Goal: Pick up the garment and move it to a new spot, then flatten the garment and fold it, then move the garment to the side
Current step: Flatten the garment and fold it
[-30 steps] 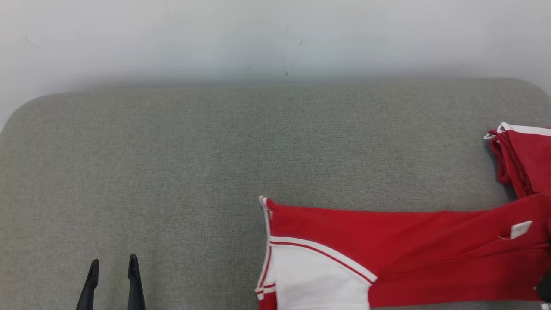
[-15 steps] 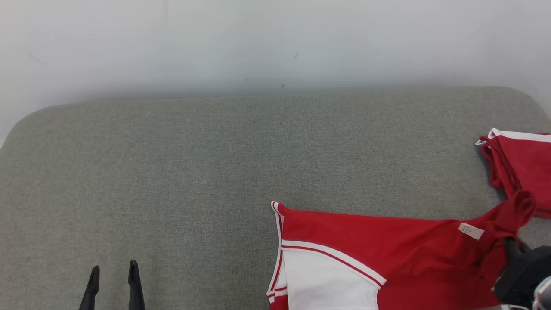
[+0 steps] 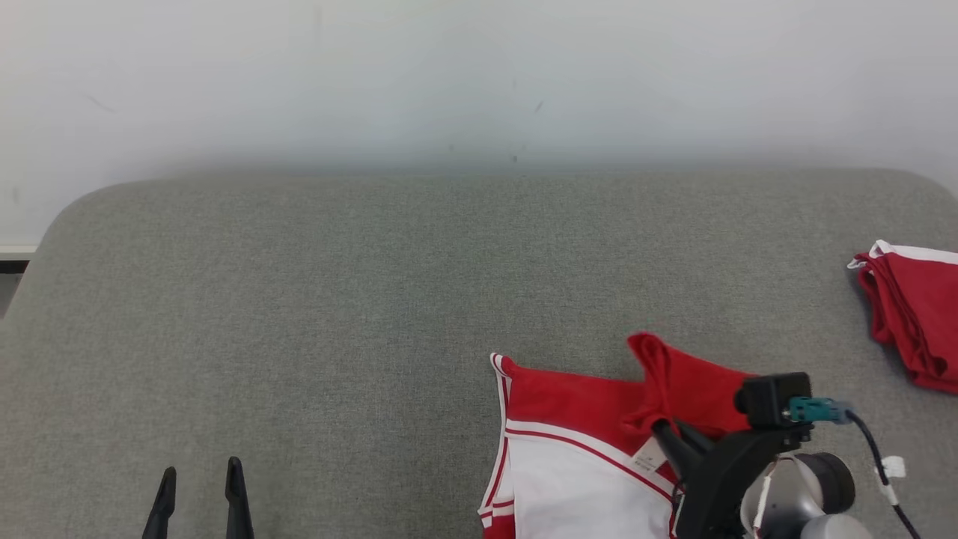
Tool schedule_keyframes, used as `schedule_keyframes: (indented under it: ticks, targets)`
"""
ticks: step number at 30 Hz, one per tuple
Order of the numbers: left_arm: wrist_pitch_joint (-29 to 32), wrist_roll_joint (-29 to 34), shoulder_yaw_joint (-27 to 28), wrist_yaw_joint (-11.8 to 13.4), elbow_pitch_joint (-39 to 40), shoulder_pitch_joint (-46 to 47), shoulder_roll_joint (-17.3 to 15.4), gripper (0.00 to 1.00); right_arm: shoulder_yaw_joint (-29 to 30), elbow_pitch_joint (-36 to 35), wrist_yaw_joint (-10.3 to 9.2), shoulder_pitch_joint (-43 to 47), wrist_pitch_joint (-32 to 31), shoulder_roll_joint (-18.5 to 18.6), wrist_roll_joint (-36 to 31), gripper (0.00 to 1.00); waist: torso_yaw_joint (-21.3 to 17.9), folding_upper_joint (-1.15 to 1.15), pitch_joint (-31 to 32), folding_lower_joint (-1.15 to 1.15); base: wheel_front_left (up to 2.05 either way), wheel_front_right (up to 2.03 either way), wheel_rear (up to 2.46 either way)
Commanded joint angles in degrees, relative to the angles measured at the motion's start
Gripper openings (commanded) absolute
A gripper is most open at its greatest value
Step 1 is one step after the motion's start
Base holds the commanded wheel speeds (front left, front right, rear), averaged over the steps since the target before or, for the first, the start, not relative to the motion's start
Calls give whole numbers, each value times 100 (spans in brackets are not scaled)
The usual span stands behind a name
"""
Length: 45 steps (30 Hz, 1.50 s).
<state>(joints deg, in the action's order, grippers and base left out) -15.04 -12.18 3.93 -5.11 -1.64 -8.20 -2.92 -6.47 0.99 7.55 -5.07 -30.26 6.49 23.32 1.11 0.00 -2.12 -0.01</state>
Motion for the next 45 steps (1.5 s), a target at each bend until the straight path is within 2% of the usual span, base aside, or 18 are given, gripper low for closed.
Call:
schedule_keyframes:
  ticks: [1,7,12,24,25,26,27,31,37,45]
  targets:
    - [-14,0,8,-19,-7,-62,7,100,-139,25,-17,-93,19,35,67,0,49,0,19,1,0,0,0]
    - [-14,4,-17,-29,-39,-66,8,100,-961,310,-16,-417,72,-8,297,0,151,0,29,1,0,0,0]
    - [-14,-15,-76,-31,-81,-48,8,100,-1343,692,-16,-627,223,-49,393,0,242,0,46,1,0,0,0]
    - [-14,-37,-133,-19,-120,-76,8,100,-1523,1583,-17,-894,668,-221,297,0,406,0,38,1,0,0,0]
    - [-14,-35,-132,-21,-127,-77,7,100,-1519,1629,-16,-905,689,-227,280,36,411,0,40,1,0,0,0]
    - [-14,-35,-130,-25,-132,-77,8,100,-1516,1671,-16,-917,714,-235,269,96,415,0,42,1,0,0,0]
    - [-14,-36,-125,-29,-138,-77,8,100,-1501,1697,-16,-927,750,-242,277,100,416,0,44,1,0,0,0]
    - [-14,-39,-98,-28,-155,-81,8,100,-1538,1657,-16,-940,851,-271,414,100,405,0,61,1,0,0,0]
    - [-14,-43,-30,-26,-136,-113,8,100,-1511,1025,-17,-865,1097,-166,978,100,296,0,122,1,0,0,0]
    - [-14,-59,-28,-33,-100,-114,9,100,-757,443,-17,-521,1233,208,715,100,161,0,131,1,0,0,0]
